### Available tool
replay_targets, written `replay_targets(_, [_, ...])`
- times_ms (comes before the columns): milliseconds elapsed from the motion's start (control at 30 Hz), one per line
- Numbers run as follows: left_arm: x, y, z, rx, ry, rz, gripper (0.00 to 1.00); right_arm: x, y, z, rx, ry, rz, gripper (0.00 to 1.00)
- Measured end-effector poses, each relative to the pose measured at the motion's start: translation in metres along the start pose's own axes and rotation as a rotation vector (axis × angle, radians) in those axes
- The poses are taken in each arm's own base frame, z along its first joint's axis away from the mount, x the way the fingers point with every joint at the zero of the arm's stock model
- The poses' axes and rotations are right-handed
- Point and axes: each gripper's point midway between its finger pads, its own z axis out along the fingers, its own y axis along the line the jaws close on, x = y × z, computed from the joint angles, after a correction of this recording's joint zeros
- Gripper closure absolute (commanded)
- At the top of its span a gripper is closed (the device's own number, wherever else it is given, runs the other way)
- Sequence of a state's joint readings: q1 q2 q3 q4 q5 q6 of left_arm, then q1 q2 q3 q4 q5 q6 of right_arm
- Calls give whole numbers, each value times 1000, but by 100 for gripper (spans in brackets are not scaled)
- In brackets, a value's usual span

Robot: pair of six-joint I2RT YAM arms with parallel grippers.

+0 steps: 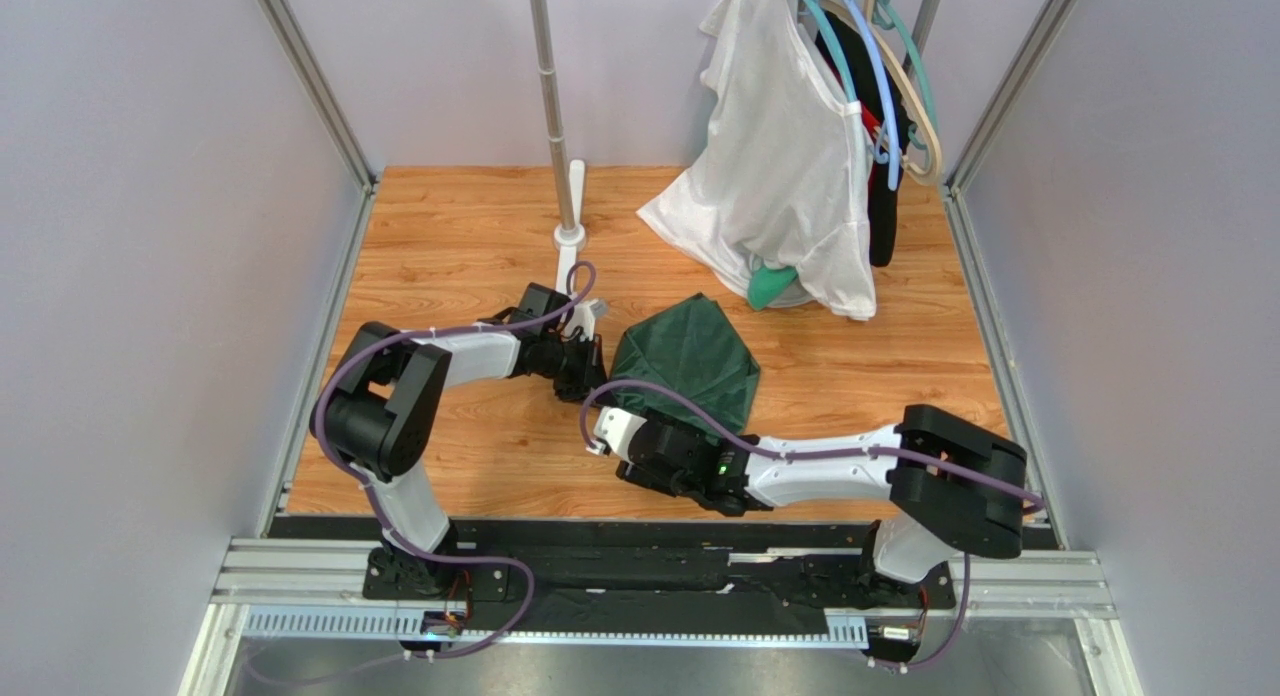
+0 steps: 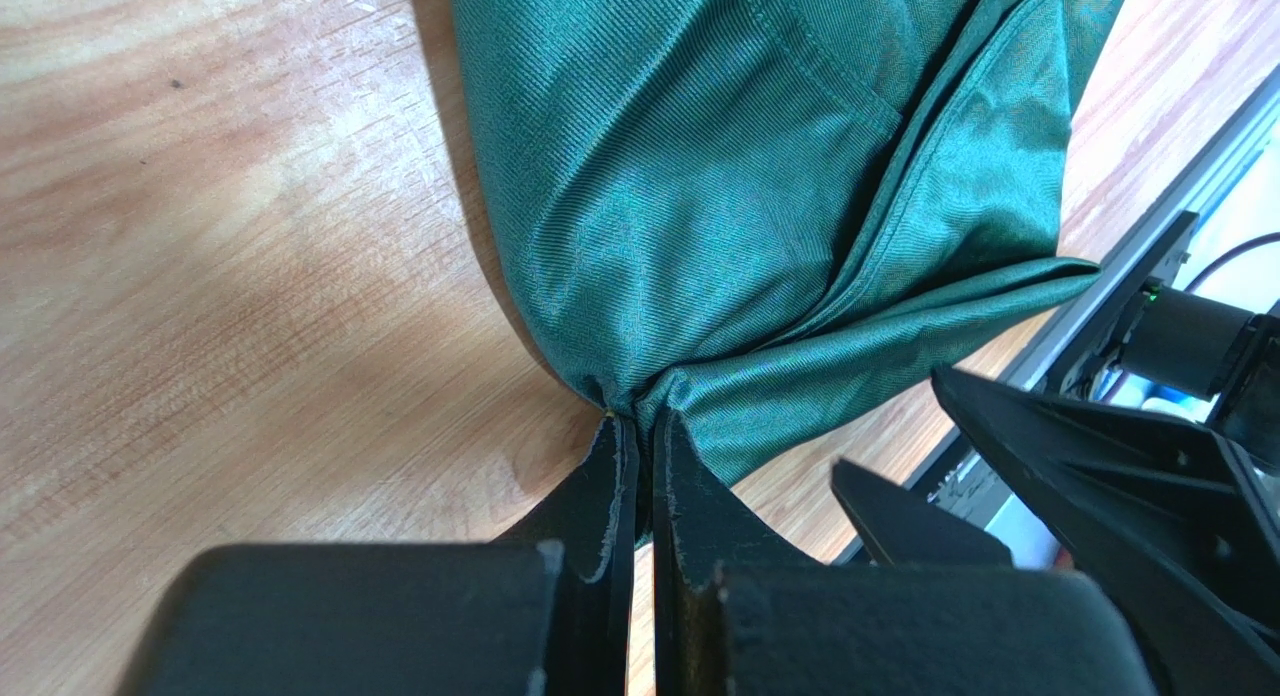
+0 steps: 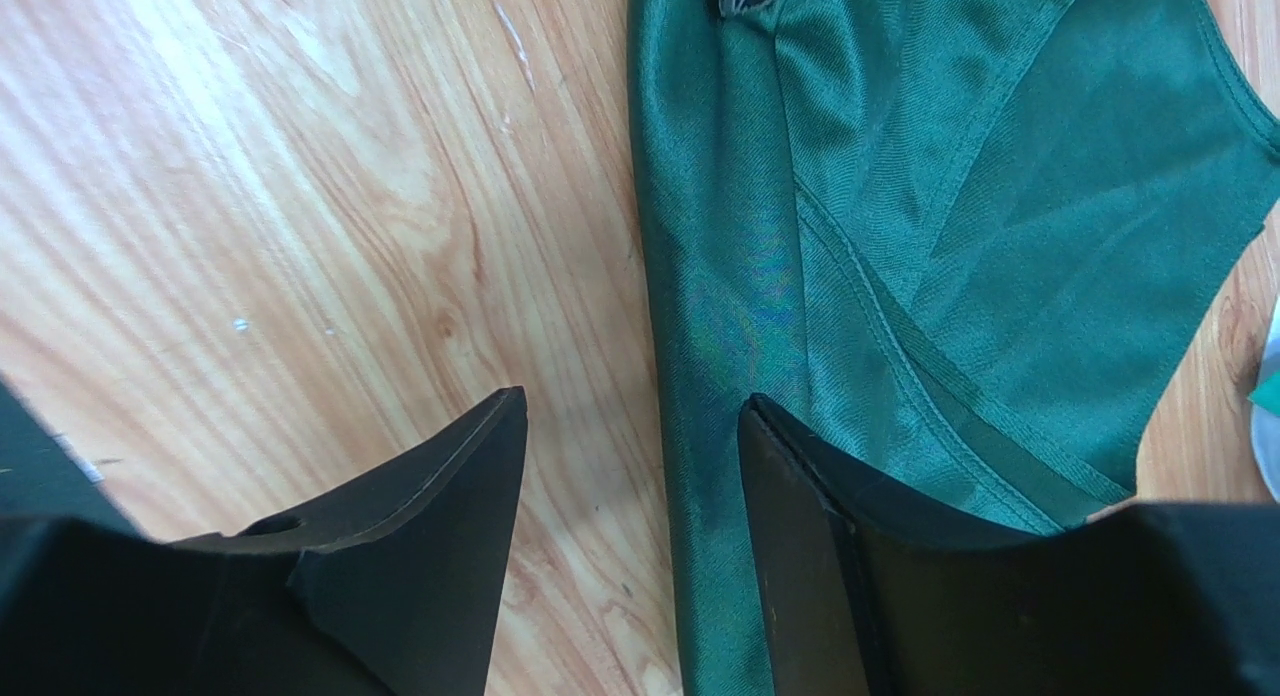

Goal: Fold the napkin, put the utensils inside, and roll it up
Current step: Roll the napkin with the utensil

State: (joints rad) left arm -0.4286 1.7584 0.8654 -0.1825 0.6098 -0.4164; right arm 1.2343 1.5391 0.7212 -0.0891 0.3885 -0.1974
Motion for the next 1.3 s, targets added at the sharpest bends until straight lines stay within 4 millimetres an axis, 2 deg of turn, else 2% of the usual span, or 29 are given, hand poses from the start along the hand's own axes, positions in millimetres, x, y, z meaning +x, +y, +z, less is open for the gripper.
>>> replay_targets(100, [0,0,0,3,2,-1,100,5,-3,6,28,20,-25,41])
replay_targets(300, [1,-1,0,12,9,-5,100,-1,-13,15,103,19,-46,44])
replay_targets(533, [2,-1,0,17,13,-5,100,0,-15,23,131,30,-70,73])
replay_targets(567, [2,-1,0,17,13,-5,100,1,-14,23,127,36,-74,83])
replay_targets(733, [3,-2,0,19,16,-6,100,3,-8,25,93,46,-86,88])
replay_targets(833, [3,-2,0,20,17,-7,88,2,-4,24,62,57,-93,98])
replay_targets(867, [3,-2,0,19,17,-7,75,2,-3,24,52,61,-95,100])
replay_targets(933, [4,-1,0,11,15,-8,62,0,1,23,18,69,-99,100])
replay_targets(967, [5,-1,-1,12,15,-13,52,-1,3,22,3,73,-100,100])
replay_targets(1000, [6,-2,-3,12,11,-13,38,-1,4,22,-15,78,-99,100])
replay_targets(1067, [6,-5,-8,15,-8,-13,21,-3,7,22,-58,83,-88,100])
replay_targets(1133, [5,-9,-16,25,-41,-14,19,-5,10,22,-108,88,-70,100])
replay_targets(1300, [3,-1,-27,6,-126,-44,15,-7,10,23,-211,87,1,100])
